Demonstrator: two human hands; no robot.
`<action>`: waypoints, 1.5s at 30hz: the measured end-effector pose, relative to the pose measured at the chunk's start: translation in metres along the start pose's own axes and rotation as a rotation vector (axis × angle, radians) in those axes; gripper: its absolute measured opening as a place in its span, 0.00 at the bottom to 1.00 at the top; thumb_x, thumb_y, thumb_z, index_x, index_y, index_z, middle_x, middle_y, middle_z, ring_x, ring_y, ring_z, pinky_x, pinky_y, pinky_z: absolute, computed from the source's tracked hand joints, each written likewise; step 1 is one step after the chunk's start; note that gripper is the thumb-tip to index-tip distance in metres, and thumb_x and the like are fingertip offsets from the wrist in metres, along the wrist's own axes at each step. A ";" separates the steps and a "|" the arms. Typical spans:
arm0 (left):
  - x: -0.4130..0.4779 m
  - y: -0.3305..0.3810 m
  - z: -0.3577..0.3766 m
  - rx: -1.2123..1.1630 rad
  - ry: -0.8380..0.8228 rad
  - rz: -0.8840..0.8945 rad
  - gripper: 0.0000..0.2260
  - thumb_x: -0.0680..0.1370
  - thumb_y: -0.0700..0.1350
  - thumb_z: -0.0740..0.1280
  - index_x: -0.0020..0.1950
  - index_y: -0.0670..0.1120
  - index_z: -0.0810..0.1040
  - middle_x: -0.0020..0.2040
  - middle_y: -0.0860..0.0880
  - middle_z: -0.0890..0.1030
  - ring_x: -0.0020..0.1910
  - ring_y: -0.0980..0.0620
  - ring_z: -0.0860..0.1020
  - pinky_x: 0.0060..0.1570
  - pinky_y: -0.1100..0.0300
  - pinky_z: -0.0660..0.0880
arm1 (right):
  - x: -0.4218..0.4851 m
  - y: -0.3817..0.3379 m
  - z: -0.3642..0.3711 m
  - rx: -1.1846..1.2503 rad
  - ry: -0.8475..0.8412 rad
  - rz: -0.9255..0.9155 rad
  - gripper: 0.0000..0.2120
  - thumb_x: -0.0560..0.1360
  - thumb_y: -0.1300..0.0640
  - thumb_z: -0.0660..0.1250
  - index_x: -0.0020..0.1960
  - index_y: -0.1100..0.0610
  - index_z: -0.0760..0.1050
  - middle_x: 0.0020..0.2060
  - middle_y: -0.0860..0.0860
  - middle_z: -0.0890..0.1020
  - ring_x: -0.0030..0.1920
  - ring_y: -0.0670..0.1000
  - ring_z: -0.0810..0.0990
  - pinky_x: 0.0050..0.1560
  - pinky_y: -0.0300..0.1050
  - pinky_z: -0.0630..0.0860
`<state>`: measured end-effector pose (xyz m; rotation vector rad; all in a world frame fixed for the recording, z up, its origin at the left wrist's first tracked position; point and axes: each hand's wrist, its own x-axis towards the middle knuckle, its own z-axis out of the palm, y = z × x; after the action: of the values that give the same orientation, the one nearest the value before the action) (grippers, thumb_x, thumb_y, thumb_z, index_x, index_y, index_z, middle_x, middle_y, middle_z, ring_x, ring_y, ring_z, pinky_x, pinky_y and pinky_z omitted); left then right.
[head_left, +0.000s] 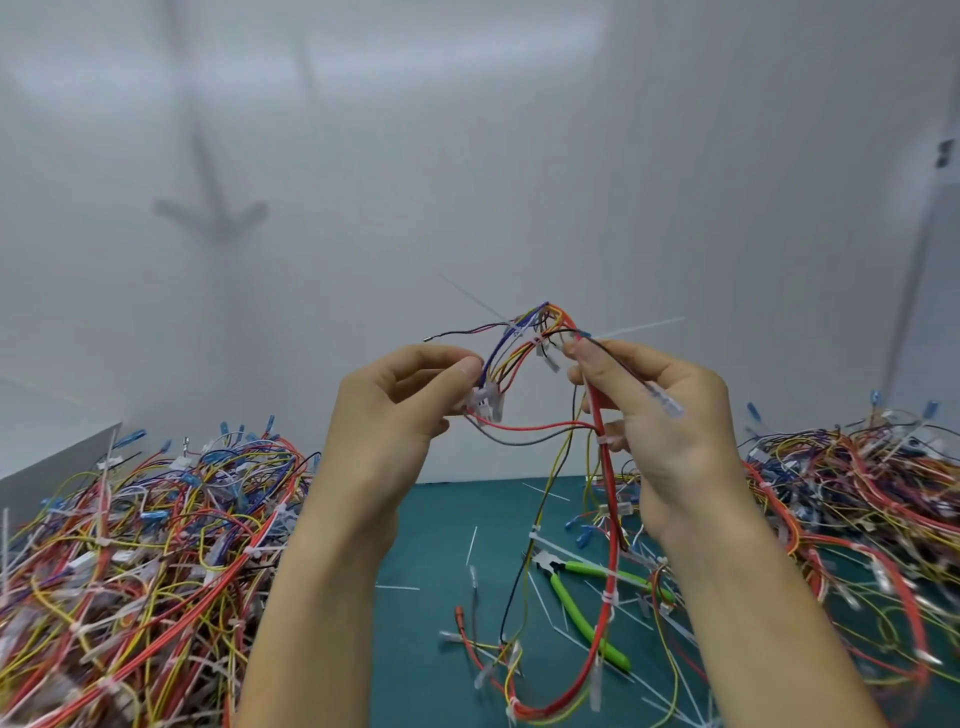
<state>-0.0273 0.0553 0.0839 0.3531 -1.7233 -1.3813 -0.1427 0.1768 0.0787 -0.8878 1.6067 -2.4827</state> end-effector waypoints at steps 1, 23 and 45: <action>0.000 0.001 -0.002 0.012 -0.007 0.002 0.03 0.76 0.45 0.71 0.46 0.48 0.85 0.43 0.51 0.86 0.39 0.58 0.82 0.49 0.56 0.76 | 0.001 0.000 -0.001 -0.001 0.008 0.027 0.03 0.74 0.56 0.74 0.41 0.52 0.85 0.32 0.47 0.85 0.30 0.38 0.77 0.25 0.31 0.69; -0.009 -0.004 0.024 0.194 -0.466 -0.009 0.08 0.80 0.41 0.66 0.53 0.49 0.85 0.45 0.52 0.87 0.41 0.62 0.83 0.37 0.75 0.73 | 0.003 0.008 0.003 0.060 0.025 0.038 0.09 0.75 0.56 0.72 0.37 0.49 0.85 0.36 0.47 0.86 0.39 0.43 0.82 0.32 0.37 0.74; -0.006 -0.005 0.029 -0.074 -0.261 0.077 0.05 0.78 0.39 0.69 0.49 0.48 0.82 0.39 0.52 0.85 0.39 0.55 0.82 0.43 0.64 0.77 | 0.009 0.003 -0.009 0.021 0.025 0.106 0.06 0.79 0.56 0.66 0.49 0.50 0.83 0.46 0.45 0.85 0.46 0.45 0.79 0.45 0.42 0.75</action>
<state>-0.0470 0.0761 0.0762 0.0655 -1.8682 -1.4810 -0.1554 0.1801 0.0769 -0.7508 1.5873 -2.4434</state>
